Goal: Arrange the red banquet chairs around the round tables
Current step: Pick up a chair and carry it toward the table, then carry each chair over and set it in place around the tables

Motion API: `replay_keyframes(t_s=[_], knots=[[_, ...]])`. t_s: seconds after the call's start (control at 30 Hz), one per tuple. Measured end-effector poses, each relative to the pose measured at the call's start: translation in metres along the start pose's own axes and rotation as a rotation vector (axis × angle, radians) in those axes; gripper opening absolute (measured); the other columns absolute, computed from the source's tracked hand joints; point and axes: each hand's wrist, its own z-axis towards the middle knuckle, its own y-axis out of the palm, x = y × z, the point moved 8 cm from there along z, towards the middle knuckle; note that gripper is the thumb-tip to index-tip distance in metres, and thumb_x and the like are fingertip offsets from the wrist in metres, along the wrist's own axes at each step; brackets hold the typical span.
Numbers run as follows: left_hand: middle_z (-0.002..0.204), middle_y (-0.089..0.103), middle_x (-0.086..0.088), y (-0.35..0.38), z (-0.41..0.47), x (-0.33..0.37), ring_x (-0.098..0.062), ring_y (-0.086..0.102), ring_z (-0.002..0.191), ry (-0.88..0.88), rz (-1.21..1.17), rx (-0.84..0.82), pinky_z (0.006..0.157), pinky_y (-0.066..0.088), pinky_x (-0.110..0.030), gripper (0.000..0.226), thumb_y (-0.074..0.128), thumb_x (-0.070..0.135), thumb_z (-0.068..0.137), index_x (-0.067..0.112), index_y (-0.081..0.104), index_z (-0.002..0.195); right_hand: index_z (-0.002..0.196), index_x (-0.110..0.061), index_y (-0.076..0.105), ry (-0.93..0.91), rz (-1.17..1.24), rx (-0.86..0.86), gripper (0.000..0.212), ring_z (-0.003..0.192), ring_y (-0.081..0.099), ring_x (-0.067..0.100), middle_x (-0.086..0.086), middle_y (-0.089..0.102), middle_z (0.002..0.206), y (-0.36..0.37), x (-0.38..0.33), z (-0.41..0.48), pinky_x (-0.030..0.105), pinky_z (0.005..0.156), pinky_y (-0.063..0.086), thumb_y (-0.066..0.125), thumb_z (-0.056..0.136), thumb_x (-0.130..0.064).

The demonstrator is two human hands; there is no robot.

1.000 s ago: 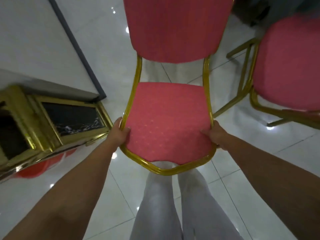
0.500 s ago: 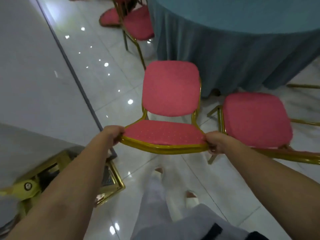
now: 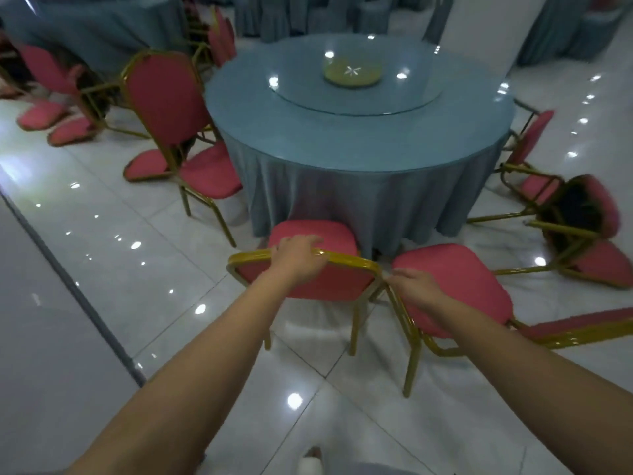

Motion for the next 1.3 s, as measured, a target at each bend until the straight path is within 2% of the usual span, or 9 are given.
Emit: replay_keyframes(t_s=[0.13,0.37,0.43,0.53,0.57,0.7,0.97,1.07,1.3], knots=[[0.137,0.058,-0.004,0.049,-0.005,0.094,-0.029,0.05,0.127,0.279,-0.125,-0.112,0.107,0.039,-0.039,0.05,0.06,0.035,0.086,0.028,0.057,0.135,0.129,-0.012,0.063,-0.101,0.039,0.166,0.037,0.113,0.056,0.017,0.002,0.061,0.124,-0.049,0.009,-0.037,0.028,0.094,0.044,0.064,0.094,-0.023],[0.141,0.051,0.0,0.16,-0.038,0.236,-0.022,0.056,0.117,0.502,-0.37,-0.425,0.101,0.046,-0.035,0.052,0.066,0.022,0.088,0.025,0.053,0.138,0.119,-0.026,0.067,-0.052,0.094,0.593,0.029,0.107,0.058,0.015,-0.005,0.063,0.115,-0.19,0.098,-0.127,0.034,0.092,0.048,0.067,0.09,-0.027],[0.137,0.051,0.004,0.182,-0.05,0.277,-0.011,0.053,0.111,0.536,-0.426,-0.483,0.091,0.046,-0.02,0.051,0.064,0.021,0.09,0.026,0.051,0.139,0.119,-0.031,0.066,-0.038,0.121,0.703,0.028,0.112,0.054,0.01,-0.011,0.062,0.121,-0.232,0.126,-0.151,0.032,0.092,0.044,0.066,0.09,-0.031],[0.116,0.051,0.02,0.21,-0.068,0.328,0.004,0.053,0.088,0.523,-0.478,-0.56,0.057,0.04,0.001,0.045,0.062,0.026,0.091,0.038,0.051,0.134,0.123,-0.034,0.063,0.0,0.19,0.791,0.031,0.118,0.049,0.009,-0.014,0.056,0.128,-0.285,0.174,-0.174,0.031,0.091,0.039,0.063,0.092,-0.035],[0.112,0.052,0.023,0.217,-0.073,0.344,0.004,0.054,0.086,0.521,-0.496,-0.576,0.056,0.042,-0.001,0.043,0.062,0.027,0.091,0.041,0.052,0.131,0.124,-0.035,0.063,0.012,0.229,0.801,0.031,0.119,0.049,0.01,-0.013,0.056,0.129,-0.299,0.19,-0.178,0.031,0.091,0.039,0.063,0.093,-0.036],[0.123,0.054,0.018,0.248,-0.087,0.42,-0.002,0.056,0.107,0.536,-0.498,-0.567,0.09,0.054,-0.032,0.046,0.063,0.026,0.09,0.039,0.053,0.133,0.124,-0.035,0.062,0.035,0.404,0.815,0.032,0.122,0.05,0.012,-0.008,0.056,0.128,-0.352,0.25,-0.185,0.033,0.093,0.041,0.064,0.092,-0.034],[0.136,0.05,0.018,0.342,-0.123,0.556,0.001,0.045,0.122,0.48,-0.587,-0.564,0.081,0.042,-0.017,0.041,0.064,0.029,0.089,0.048,0.056,0.124,0.122,-0.035,0.061,0.076,0.625,0.794,0.03,0.106,0.053,-0.003,-0.014,0.057,0.125,-0.45,0.368,-0.188,0.027,0.086,0.038,0.065,0.092,-0.034],[0.138,0.048,0.014,0.378,-0.127,0.592,-0.006,0.043,0.125,0.414,-0.562,-0.63,0.061,0.041,-0.01,0.039,0.063,0.031,0.089,0.051,0.056,0.123,0.122,-0.035,0.061,0.095,0.671,0.795,0.031,0.114,0.053,0.007,-0.014,0.056,0.124,-0.488,0.398,-0.181,0.028,0.089,0.037,0.065,0.092,-0.033],[0.134,0.048,0.015,0.454,-0.083,0.674,-0.009,0.043,0.126,0.311,-0.474,-0.715,0.065,0.044,-0.019,0.038,0.064,0.033,0.088,0.05,0.057,0.121,0.122,-0.036,0.061,0.171,0.705,0.747,0.031,0.121,0.051,0.01,-0.011,0.055,0.127,-0.569,0.453,-0.129,0.029,0.09,0.038,0.065,0.091,-0.035]])
